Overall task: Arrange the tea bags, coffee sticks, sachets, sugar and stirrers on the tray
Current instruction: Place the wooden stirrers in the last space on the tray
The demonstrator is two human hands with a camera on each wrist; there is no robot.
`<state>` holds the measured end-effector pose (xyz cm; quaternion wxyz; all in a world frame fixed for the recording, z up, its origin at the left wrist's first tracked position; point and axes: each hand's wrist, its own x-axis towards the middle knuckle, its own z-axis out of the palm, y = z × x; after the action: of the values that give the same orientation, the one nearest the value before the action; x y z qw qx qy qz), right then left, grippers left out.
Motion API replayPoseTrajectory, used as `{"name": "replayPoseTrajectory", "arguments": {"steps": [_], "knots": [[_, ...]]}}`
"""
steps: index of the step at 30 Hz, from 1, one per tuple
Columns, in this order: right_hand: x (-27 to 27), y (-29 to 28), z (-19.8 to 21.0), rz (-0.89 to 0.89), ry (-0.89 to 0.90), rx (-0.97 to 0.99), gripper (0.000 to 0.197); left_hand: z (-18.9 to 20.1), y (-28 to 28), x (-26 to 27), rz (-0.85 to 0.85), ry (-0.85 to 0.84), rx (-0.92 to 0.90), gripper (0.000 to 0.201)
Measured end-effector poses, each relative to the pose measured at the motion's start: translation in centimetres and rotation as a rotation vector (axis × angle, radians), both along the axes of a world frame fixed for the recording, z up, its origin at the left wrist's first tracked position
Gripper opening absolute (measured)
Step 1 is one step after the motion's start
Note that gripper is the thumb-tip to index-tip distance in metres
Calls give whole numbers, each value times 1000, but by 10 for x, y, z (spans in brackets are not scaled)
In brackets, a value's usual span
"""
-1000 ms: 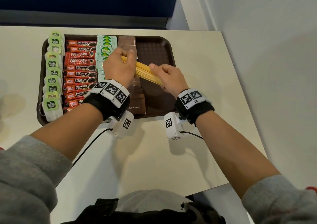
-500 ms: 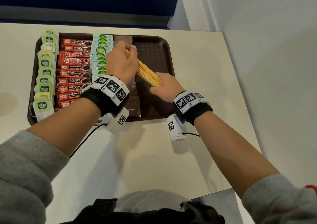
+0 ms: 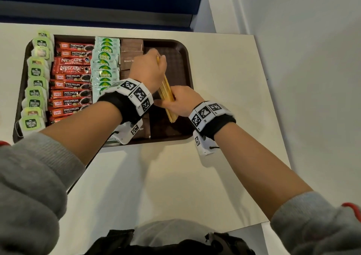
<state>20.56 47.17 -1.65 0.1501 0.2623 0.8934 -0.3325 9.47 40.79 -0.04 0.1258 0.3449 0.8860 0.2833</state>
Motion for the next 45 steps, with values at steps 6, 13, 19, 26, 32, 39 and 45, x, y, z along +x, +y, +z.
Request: {"name": "replayPoseTrajectory", "arguments": {"steps": [6, 13, 19, 26, 32, 39, 45], "knots": [[0, 8, -9, -49, -29, -87, 40, -14, 17, 7, -122, -11, -187, 37], [9, 5, -21, -136, -76, -151, 37, -31, 25, 12, -166, -122, -362, 46], [12, 0, -26, -187, -59, -67, 37, -37, 21, 16, -34, -268, -326, 63], [14, -5, -24, -241, -14, -24, 46, -34, 14, 13, 11, -359, -347, 46], [17, 0, -20, -312, -119, -15, 60, -30, 8, 19, -100, -253, -448, 43], [18, 7, -16, -278, -193, 45, 49, -25, 5, 29, -108, -158, -548, 50], [18, 11, -15, -286, -195, 31, 47, -23, 3, 34, -133, -170, -590, 66]]}}
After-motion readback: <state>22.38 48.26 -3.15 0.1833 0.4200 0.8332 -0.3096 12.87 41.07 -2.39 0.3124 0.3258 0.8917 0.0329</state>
